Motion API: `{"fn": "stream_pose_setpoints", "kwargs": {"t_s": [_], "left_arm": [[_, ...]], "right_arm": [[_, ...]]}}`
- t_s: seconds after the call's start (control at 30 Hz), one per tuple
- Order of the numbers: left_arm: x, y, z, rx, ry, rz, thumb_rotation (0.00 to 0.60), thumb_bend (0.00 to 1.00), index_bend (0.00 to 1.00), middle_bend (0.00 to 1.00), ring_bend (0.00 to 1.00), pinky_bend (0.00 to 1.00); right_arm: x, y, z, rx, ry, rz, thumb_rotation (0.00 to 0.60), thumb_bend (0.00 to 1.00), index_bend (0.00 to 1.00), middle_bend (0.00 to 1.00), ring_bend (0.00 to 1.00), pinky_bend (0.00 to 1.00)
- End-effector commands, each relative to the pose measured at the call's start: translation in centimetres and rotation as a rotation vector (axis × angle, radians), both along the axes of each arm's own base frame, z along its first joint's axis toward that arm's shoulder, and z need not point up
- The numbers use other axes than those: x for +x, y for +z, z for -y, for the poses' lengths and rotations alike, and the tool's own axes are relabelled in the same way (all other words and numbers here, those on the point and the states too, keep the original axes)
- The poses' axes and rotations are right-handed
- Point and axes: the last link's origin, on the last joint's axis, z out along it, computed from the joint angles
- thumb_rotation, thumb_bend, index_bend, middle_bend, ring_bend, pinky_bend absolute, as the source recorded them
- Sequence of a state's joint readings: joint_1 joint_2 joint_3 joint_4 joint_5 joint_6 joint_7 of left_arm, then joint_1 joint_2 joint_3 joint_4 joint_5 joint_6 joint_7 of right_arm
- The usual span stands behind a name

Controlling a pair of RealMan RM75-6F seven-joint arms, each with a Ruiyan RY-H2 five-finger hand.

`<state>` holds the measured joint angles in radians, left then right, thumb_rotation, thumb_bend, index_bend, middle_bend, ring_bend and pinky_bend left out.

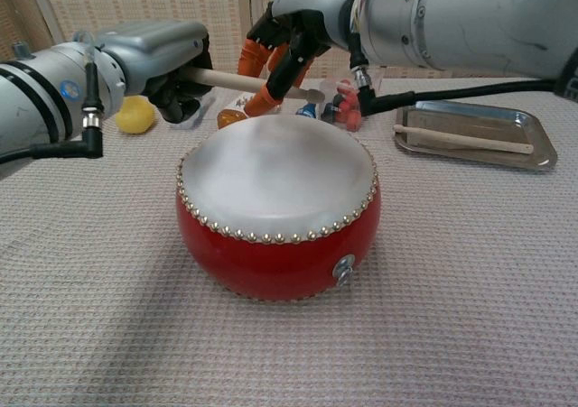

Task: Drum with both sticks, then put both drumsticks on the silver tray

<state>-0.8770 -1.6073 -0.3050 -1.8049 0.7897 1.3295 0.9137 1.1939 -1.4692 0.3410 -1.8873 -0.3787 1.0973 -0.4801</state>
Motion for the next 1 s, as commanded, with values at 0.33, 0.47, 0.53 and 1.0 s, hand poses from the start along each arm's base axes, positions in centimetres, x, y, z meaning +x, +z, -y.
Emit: {"fn": "stream_pose_setpoints", "kwargs": {"t_s": [0.33, 0.47, 0.53, 1.0], "left_arm": [[0.04, -0.09, 0.10, 0.005, -0.007, -0.009, 0.600, 0.95, 0.99, 1.00, 1.00, 1.00], [0.04, -0.19, 0.18, 0.000, -0.008, -0.011, 0.600, 0.95, 0.99, 1.00, 1.00, 1.00], [0.07, -0.18, 0.18, 0.002, -0.011, -0.015, 0.600, 0.95, 0.99, 1.00, 1.00, 1.00], [-0.01, -0.42, 0.28, 0.007, -0.026, -0.039, 0.600, 0.95, 0.99, 1.00, 1.00, 1.00]], "right_arm": [[0.46, 0.05, -0.05, -0.013, 0.001, 0.014, 0.600, 0.24, 0.50, 0.31, 0.18, 0.29], [0.57, -0.17, -0.09, -0.012, 0.003, 0.014, 0.600, 0.29, 0.51, 0.32, 0.19, 0.29], [0.64, -0.26, -0.09, -0.010, 0.002, 0.013, 0.600, 0.31, 0.51, 0.33, 0.19, 0.29], [0.95, -0.37, 0.11, -0.024, 0.003, 0.017, 0.600, 0.40, 0.57, 0.37, 0.24, 0.29]]}}
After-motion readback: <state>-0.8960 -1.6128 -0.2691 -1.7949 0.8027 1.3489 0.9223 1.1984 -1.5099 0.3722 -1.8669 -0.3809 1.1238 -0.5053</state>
